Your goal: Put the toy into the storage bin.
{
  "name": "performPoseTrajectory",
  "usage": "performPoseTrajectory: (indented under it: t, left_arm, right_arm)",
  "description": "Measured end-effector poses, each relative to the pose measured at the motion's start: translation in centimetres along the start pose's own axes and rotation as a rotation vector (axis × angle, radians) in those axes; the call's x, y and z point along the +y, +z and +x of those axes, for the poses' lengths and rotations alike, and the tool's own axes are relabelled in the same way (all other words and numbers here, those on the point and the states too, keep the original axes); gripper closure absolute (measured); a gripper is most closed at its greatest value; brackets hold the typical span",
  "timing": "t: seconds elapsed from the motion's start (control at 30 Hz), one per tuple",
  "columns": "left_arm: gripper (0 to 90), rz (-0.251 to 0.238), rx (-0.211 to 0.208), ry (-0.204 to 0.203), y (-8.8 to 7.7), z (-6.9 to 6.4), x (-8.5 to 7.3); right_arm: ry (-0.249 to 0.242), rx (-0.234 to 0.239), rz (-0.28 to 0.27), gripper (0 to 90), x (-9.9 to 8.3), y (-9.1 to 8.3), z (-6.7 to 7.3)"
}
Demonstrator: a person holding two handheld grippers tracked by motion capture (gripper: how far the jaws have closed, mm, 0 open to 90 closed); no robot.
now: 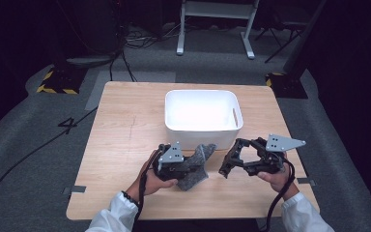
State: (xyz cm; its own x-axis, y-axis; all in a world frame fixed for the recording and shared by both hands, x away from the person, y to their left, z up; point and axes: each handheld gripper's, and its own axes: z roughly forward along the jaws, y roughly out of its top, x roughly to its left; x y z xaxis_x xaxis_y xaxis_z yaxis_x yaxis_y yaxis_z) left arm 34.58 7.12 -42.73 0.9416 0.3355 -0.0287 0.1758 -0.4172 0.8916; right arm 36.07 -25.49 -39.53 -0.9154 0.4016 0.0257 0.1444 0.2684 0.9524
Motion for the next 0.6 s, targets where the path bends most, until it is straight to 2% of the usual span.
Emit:
performPoseTrajectory:
  t: [0.07, 0.17, 0.23, 0.3, 0.5, 0.57, 0.6]
  left_arm:
    - [68.7, -0.022, -0.008, 0.011, 0.2, -0.6, 0.5]
    - [68.7, -0.079, -0.04, 0.024, 0.6, -1.4, 1.4]
    - [68.7, -0.088, -0.06, 0.038, 1.0, -2.0, 1.9]
    - [68.5, -0.072, -0.063, 0.057, 1.6, -2.4, 2.0]
    - [68.4, -0.008, -0.057, 0.023, 3.1, -1.9, 0.8]
    - [68.4, 0.03, -0.036, 0.038, 3.5, -1.9, 0.6]
    - [68.4, 0.039, -0.038, 0.025, 3.6, -1.8, 0.5]
  right_arm:
    - [-0.002, 0.014, 0.003, 26.4, 0.0, 0.3, 0.3]
    - [-0.005, 0.038, 0.003, 26.4, 0.2, 1.1, 0.8]
    - [-0.013, 0.043, 0.008, 26.4, 0.2, 1.4, 1.1]
    - [-0.016, 0.05, 0.004, 26.4, 0.3, 1.7, 1.4]
    - [-0.009, 0.044, -0.03, 26.4, 0.6, 1.2, 1.5]
    - [-0.014, 0.04, -0.033, 26.4, 0.7, 1.1, 1.6]
    - [-0.01, 0.042, -0.038, 26.4, 0.7, 1.0, 1.5]
